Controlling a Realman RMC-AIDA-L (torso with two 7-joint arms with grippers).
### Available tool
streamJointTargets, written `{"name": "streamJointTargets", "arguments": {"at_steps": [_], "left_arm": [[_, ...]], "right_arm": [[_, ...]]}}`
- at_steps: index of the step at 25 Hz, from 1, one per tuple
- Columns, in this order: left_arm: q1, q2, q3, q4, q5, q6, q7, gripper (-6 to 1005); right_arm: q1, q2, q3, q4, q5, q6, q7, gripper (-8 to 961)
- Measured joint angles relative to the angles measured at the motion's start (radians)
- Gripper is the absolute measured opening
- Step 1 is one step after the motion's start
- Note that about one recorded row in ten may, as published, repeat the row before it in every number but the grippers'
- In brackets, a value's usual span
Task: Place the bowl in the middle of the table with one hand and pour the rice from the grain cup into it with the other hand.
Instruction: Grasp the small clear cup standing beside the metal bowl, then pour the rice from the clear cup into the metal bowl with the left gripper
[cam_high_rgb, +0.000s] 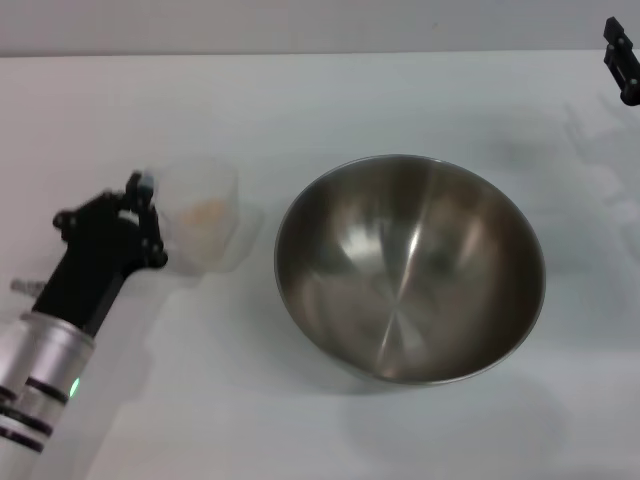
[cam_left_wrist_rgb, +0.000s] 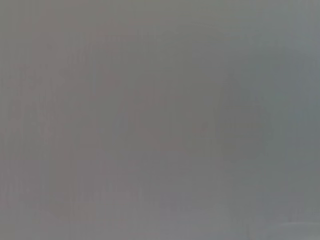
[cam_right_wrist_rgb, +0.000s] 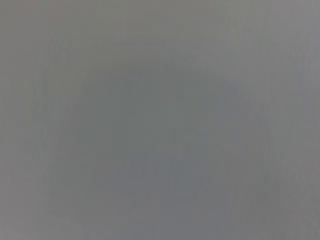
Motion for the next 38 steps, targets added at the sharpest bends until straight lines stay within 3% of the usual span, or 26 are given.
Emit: {"name": "streamJointTargets", "arguments": {"at_steps": [5,7,8,12,14,17,27,38], "left_arm": [[-0.062,0.000,0.006,-0.016,0.007,0.092,0.246,27],[-0.109,0.000,0.026,-0.038,0.012,0.111,0.510,28],[-0.109,0.000,0.026,-0.038,0.012,0.111,0.510,28],[-0.168,0.000,0.060,-0.020,0.082,0.150,0.845,27],[-0.171,0.000,0.060,-0.020,0.101,0.150,0.889,27],[-0.180,0.000,0.060,-0.020,0.183,0.132,1.099,27],[-0.165,0.000,0.060,-0.031,0.335,0.042,1.388,31],[-0.141,0.000,0.110,-0.068,0.372,0.034,1.704,40]], "right_arm": [[0.003,0.000,0.001,-0.004,0.000,0.004,0.000,479],[0.004,0.000,0.006,-0.006,0.000,0.008,0.000,479],[0.004,0.000,0.006,-0.006,0.000,0.008,0.000,479],[0.004,0.003,0.003,-0.018,0.001,0.011,0.000,479],[0.004,0.003,0.002,-0.019,0.002,0.012,0.000,479],[0.004,0.004,0.000,-0.022,0.003,0.012,0.000,479],[-0.009,0.006,0.008,-0.024,0.003,0.027,0.000,481],[-0.011,0.005,0.004,-0.019,0.002,0.027,0.000,480]]}}
